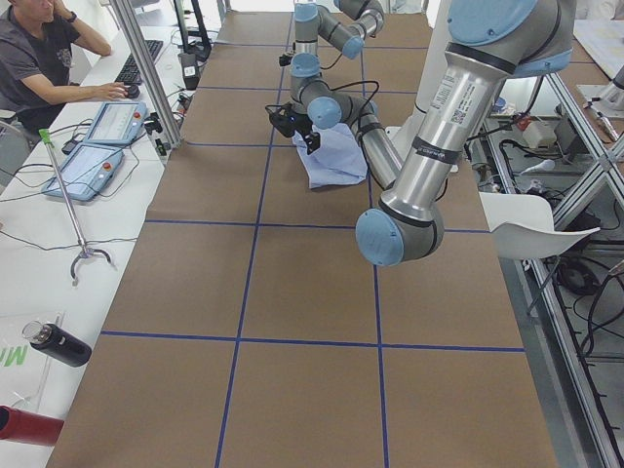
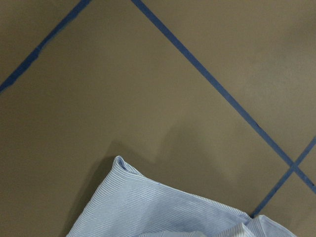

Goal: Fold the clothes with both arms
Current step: 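Open both grippers and raise them off the folded shirt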

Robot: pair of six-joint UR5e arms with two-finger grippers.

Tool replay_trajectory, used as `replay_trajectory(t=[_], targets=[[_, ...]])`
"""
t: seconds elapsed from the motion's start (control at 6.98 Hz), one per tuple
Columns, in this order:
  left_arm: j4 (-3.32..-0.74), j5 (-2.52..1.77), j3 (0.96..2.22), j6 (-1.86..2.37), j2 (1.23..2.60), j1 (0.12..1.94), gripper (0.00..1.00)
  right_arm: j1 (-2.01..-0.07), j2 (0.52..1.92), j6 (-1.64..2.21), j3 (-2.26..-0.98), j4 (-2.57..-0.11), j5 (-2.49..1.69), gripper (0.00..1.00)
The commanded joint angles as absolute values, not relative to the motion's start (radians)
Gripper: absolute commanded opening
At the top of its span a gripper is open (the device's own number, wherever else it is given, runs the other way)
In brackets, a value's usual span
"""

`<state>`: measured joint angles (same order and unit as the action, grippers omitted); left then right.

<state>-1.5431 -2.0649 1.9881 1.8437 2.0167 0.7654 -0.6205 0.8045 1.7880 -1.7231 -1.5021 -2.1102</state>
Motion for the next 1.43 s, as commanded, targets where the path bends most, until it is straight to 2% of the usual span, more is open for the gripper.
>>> replay_trajectory(t=[0.0,0.29,0.57,0.86,1.0,1.29], targets=[[-1.534,-2.063,1.993,1.758,1.952,0.836,1.0,-0.562,0.796,1.739,-1.73,-1.522,-2.012,1.0],[-1.542,-2.068,1.968,1.698,1.951,0.83,1.0,-0.538,0.787,1.738,-1.73,-1.526,-1.97,1.0],[-1.571,-2.074,1.927,1.792,1.997,0.801,1.0,-0.554,0.801,1.729,-1.787,-1.548,-1.97,1.0],[-1.73,-2.065,1.742,2.059,2.075,0.7,1.0,-0.63,0.869,1.723,-1.885,-1.546,-1.985,1.0],[-1.733,-2.06,1.711,2.116,2.11,0.695,1.0,-0.653,0.903,1.706,-1.931,-1.546,-1.986,1.0],[-1.735,-2.068,1.742,2.105,2.109,0.696,1.0,-0.669,0.916,1.669,-1.939,-1.548,-1.985,1.0]])
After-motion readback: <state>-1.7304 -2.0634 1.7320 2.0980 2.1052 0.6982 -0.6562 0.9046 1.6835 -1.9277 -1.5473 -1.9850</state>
